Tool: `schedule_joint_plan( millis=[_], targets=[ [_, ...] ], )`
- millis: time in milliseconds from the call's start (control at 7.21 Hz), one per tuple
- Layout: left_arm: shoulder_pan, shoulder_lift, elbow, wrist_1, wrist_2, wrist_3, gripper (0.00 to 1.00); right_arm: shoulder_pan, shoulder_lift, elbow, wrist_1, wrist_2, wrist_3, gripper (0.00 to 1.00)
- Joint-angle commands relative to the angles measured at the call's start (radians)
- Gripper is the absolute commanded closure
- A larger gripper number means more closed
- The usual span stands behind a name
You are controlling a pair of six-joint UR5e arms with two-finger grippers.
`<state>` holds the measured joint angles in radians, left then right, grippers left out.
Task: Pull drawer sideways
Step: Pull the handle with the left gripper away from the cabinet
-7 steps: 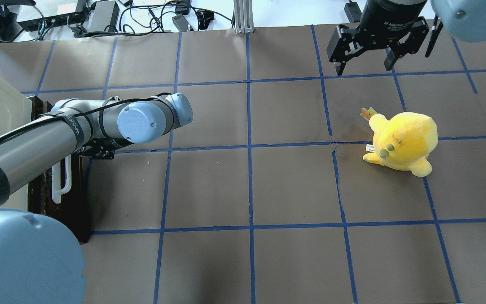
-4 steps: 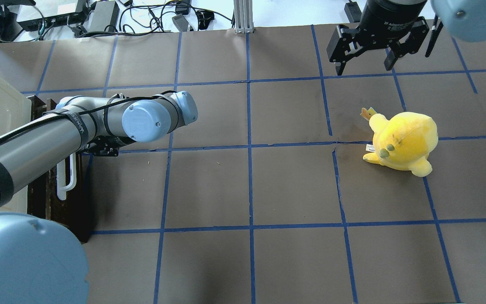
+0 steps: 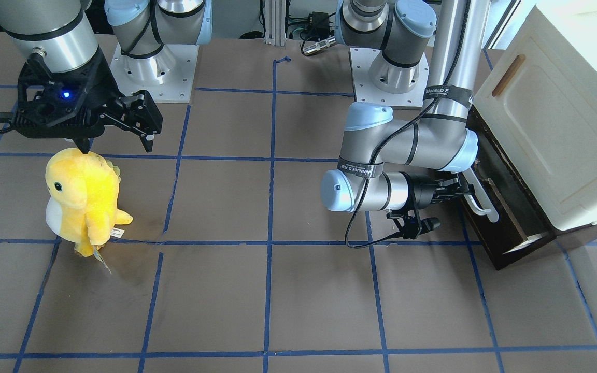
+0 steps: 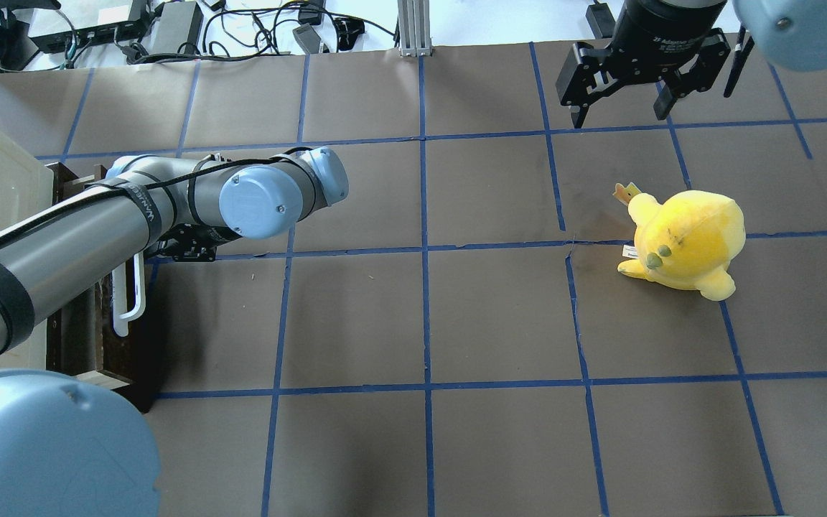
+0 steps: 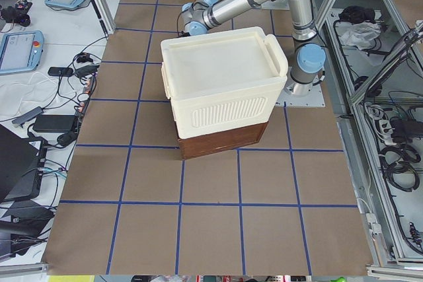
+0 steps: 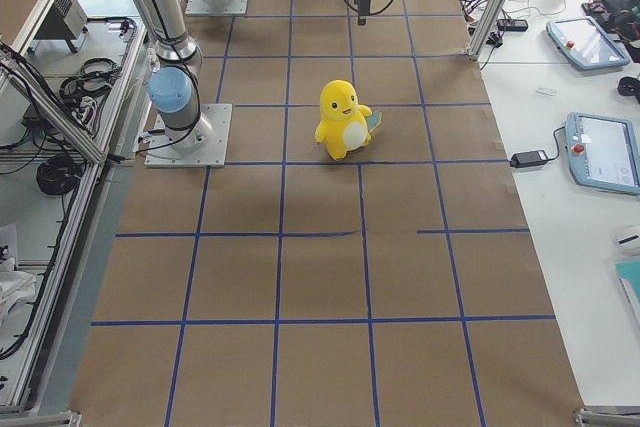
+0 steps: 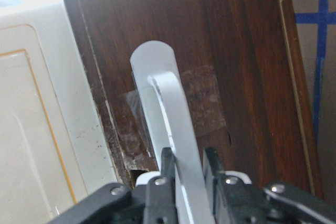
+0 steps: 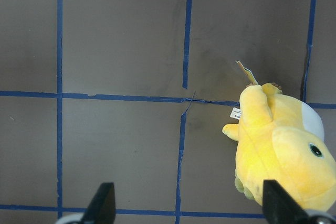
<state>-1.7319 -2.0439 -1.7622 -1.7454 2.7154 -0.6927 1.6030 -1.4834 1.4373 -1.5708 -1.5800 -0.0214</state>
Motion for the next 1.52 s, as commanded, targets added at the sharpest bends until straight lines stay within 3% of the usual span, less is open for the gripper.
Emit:
schedule_joint_plan(
  millis=[0, 416, 1386],
  targets=[
    [-0.023, -0.002, 0.01, 0.007, -0.006, 0.002, 0.8, 0.0, 0.0, 0.0, 0.0, 0.0, 0.0, 0.0],
    [-0.051, -0.008, 0.055, 0.009, -0.072, 0.042, 0.8, 0.0, 0.0, 0.0, 0.0, 0.0, 0.0, 0.0],
    [-0.075, -0.015, 0.076, 0.009, -0.075, 0.042, 0.79, 0.0, 0.0, 0.0, 0.0, 0.0, 0.0, 0.0]
  ],
)
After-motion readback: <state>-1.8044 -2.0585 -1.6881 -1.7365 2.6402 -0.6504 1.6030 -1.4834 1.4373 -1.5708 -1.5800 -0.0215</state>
